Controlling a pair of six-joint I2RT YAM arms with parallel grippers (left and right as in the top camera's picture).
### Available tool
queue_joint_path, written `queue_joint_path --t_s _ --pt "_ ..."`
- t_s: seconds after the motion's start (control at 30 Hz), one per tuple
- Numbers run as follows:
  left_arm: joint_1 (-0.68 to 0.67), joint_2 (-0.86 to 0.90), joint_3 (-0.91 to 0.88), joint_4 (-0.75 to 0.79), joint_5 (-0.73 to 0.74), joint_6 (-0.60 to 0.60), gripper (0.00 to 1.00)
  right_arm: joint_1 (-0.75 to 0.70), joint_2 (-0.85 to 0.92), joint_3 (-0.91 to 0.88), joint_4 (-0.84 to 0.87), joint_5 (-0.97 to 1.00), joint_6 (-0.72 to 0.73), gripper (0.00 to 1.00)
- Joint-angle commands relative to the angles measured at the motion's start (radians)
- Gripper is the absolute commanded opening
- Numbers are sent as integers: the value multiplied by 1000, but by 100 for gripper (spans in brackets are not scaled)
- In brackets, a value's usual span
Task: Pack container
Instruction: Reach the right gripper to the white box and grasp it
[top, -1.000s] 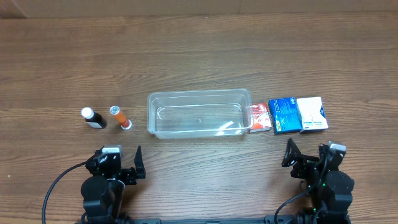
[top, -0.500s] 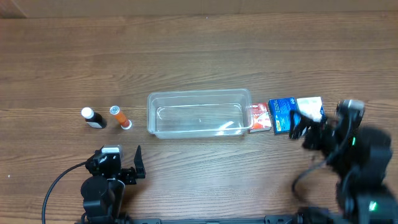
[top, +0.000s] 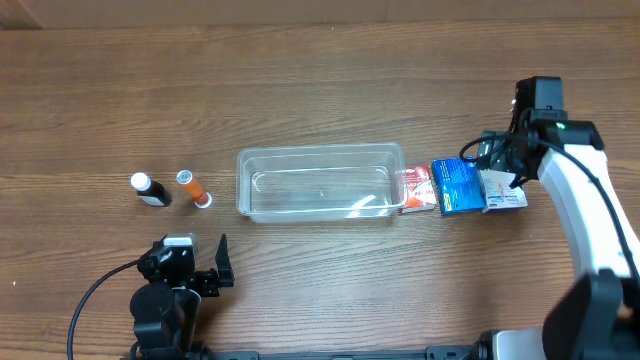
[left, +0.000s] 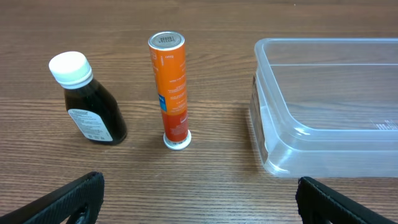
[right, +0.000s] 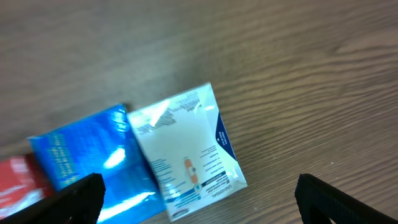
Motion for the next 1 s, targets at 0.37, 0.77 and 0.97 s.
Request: queue_joint_path --t_s 0.37,0.77,0.97 --pt "-4 -11 -4 6 -6 -14 100 -193 144 17 -12 -370 -274 100" --pt "-4 -11 -4 6 -6 -14 100 -161 256 10 8 -274 -194 96" --pt "-4 -10 -4 6 -6 -14 100 -163 257 -10 42 -234 -140 91"
